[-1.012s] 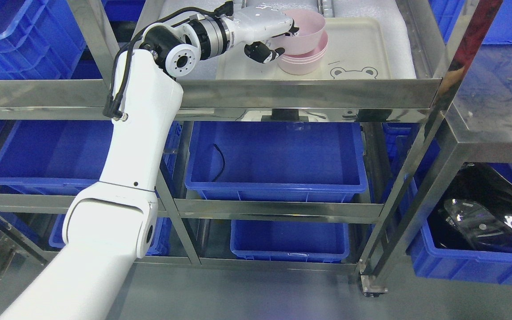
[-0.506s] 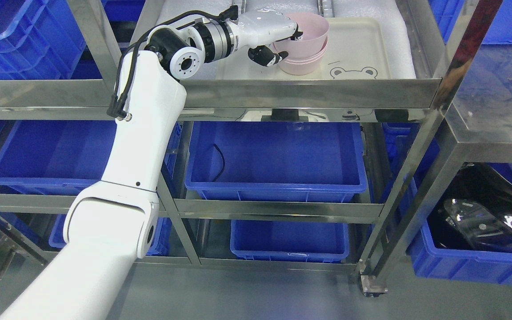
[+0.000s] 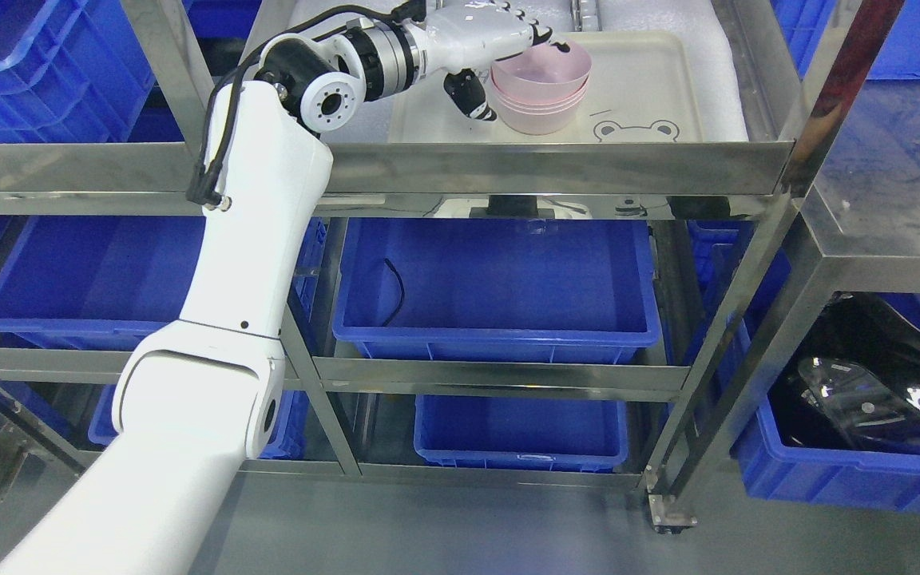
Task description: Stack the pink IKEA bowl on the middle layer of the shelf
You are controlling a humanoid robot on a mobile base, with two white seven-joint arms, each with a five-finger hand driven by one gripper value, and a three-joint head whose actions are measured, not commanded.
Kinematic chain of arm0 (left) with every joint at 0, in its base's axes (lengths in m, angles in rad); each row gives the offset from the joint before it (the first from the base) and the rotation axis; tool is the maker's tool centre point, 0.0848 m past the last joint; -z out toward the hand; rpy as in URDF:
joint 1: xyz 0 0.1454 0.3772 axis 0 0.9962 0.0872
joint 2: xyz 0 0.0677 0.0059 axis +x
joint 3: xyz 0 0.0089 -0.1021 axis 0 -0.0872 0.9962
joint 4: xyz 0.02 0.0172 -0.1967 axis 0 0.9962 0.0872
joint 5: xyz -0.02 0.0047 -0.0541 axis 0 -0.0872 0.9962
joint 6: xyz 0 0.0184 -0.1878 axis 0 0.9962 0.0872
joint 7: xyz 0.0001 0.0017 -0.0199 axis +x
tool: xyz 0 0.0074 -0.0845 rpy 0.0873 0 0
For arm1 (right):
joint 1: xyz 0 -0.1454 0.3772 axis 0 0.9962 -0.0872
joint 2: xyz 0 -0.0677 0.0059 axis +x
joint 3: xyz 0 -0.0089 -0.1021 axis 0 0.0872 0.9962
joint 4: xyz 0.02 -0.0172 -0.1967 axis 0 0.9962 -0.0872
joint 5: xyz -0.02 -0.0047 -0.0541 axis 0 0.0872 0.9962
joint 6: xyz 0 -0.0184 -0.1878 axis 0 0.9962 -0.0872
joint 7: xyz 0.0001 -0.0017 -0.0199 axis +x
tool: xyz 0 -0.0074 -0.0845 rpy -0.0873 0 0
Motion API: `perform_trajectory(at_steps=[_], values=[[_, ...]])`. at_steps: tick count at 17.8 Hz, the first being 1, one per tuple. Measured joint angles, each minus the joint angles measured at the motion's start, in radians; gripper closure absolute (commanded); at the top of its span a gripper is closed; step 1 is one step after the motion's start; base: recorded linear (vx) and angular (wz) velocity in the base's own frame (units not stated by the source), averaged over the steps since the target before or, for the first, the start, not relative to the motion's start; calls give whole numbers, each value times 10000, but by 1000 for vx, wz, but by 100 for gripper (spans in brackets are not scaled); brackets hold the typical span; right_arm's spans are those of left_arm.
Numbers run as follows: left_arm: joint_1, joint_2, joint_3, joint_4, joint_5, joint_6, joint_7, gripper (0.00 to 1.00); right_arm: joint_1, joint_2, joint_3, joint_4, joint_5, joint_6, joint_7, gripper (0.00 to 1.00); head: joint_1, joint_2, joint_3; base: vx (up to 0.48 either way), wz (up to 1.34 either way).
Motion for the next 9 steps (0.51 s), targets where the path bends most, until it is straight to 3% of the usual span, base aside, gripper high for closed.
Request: perform_trajectory(at_steps=[5,9], values=[[225,-4,34,-393,3723,96,-4,5,0,0,0,0,0,0,0,0,0,0,0,0,0],[1657,-6,-658,-986,5547,31,155,3,-1,0,0,0,0,0,0,0,0,0,0,0,0]])
